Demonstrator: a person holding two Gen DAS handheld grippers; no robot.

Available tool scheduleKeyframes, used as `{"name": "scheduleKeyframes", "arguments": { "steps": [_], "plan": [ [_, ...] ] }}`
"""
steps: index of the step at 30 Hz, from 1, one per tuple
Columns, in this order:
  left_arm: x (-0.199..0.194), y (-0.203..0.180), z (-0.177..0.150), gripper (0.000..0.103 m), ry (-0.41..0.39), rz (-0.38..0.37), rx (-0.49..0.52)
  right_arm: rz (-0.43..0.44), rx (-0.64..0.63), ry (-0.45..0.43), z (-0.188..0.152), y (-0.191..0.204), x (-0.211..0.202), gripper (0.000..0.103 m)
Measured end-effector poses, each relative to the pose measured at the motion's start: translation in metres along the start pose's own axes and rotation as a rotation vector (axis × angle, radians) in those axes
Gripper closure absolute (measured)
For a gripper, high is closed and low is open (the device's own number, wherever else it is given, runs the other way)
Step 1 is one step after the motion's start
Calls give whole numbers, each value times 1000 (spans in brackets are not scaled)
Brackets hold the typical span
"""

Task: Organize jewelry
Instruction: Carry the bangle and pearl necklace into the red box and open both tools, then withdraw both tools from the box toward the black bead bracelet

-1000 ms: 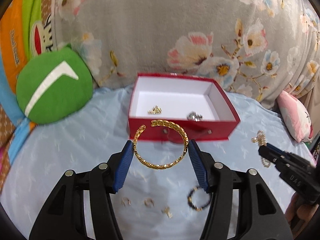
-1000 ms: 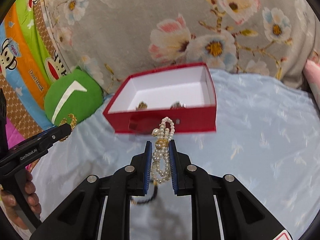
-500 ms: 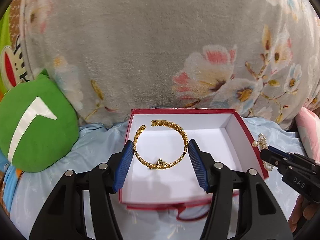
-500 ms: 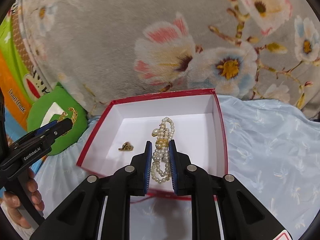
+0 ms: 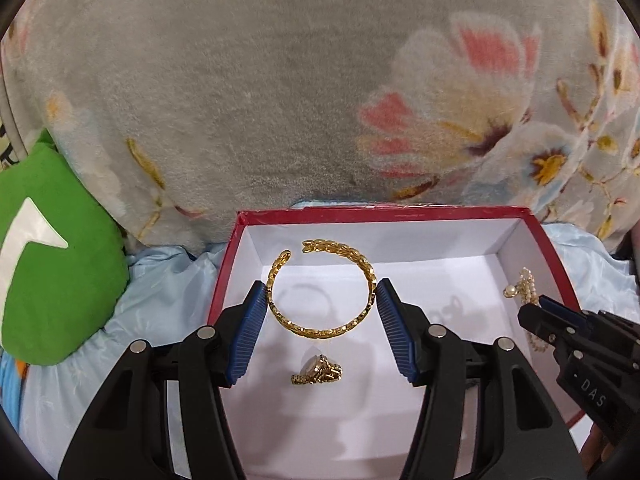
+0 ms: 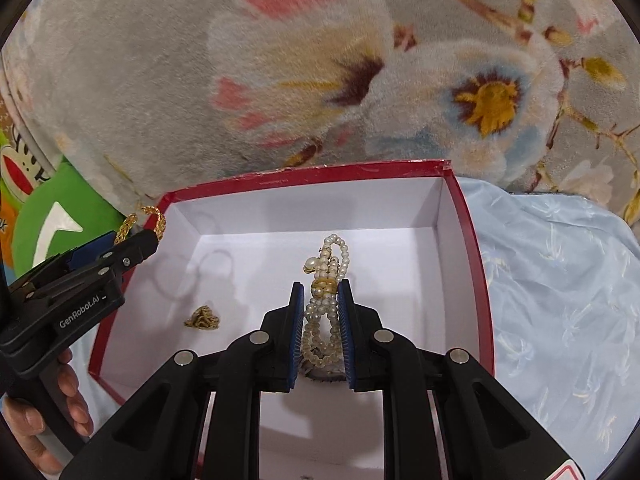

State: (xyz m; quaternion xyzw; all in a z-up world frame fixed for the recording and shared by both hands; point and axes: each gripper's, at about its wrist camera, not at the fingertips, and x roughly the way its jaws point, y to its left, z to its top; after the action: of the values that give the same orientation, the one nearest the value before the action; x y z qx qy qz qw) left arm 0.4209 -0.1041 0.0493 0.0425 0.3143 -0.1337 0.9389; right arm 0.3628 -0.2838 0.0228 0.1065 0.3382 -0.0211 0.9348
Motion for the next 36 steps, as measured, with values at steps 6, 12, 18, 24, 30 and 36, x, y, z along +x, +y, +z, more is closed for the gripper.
{"name": "scheduleKeyframes", "arguments": {
  "steps": [6, 12, 18, 24, 30, 36],
  "plan": [
    [23, 1, -6, 48, 31, 20, 6, -24, -14, 16, 0, -1, 16, 87],
    [29, 1, -9, 37, 18, 51, 4, -41, -9, 21, -4, -6, 25, 83],
    [28, 5, -9, 29, 2, 56, -12, -40, 8, 13, -6, -12, 25, 75],
    [25, 6, -10, 29, 0, 49, -14, -44, -12, 4, -7, -9, 19, 75],
    [9, 3, -13, 29, -21, 50, 5, -45, -40, -11, -12, -2, 7, 75],
    [-18, 6, -24, 29, -20, 32, 9, -41, -63, -32, -27, 5, -21, 75]
  ]
}}
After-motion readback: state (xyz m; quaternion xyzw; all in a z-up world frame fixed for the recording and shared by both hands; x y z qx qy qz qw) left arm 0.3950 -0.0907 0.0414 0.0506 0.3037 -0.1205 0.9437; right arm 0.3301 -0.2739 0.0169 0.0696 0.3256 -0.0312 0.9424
